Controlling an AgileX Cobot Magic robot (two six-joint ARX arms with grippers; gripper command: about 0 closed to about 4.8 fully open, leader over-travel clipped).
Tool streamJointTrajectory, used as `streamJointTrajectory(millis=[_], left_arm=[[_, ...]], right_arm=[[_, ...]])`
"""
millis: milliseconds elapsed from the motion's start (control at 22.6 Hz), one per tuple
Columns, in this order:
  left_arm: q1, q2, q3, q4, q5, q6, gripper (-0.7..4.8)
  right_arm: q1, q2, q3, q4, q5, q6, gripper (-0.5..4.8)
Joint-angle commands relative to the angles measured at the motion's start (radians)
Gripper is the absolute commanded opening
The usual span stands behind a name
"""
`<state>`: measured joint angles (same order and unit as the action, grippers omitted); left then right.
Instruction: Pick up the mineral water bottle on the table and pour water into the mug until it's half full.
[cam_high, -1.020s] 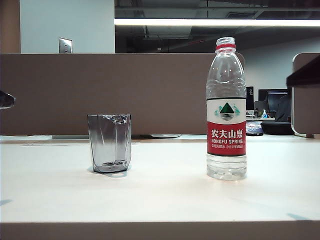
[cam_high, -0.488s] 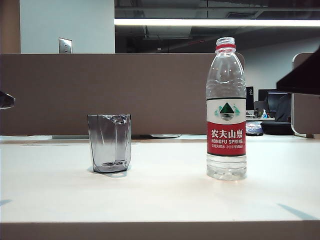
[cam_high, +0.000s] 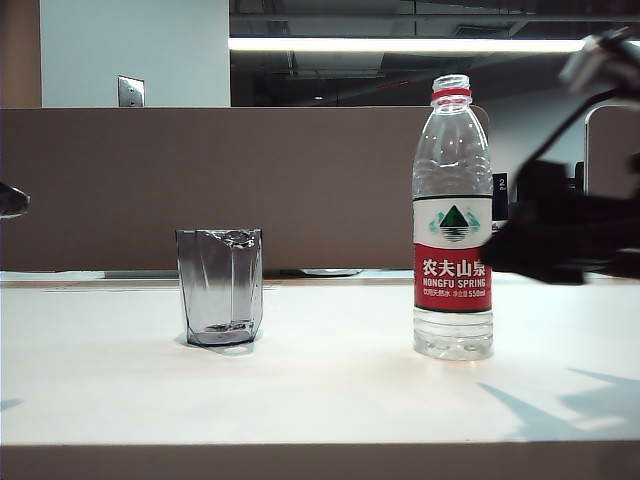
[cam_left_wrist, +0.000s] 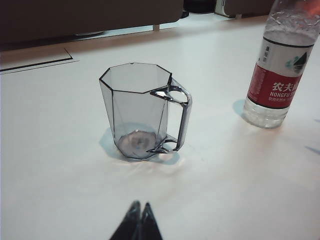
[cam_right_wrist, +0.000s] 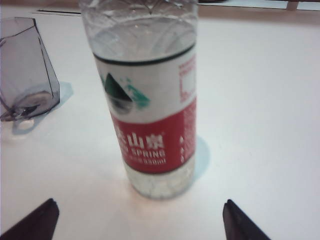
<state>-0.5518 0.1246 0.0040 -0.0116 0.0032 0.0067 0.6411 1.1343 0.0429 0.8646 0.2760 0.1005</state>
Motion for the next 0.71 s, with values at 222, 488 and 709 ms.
streamJointTrajectory(millis=[222,488,709], left_arm=[[0.0,-0.001,0.003,0.012,0.001,0.0,-0.05],[0.0,-0.001,0.003,0.012,-0.002,0.0,-0.05],[0.0,-0.001,0.003,0.012,-0.002,0.0,-0.05]], right_arm=[[0.0,0.471,0.145,0.434,0.019,0.003,4.79],[0.0,0.623,0.233,0.514,0.071,0.002,4.79],[-0.008,0.663,0.301,0.508,0.122,-0.024,4.79]])
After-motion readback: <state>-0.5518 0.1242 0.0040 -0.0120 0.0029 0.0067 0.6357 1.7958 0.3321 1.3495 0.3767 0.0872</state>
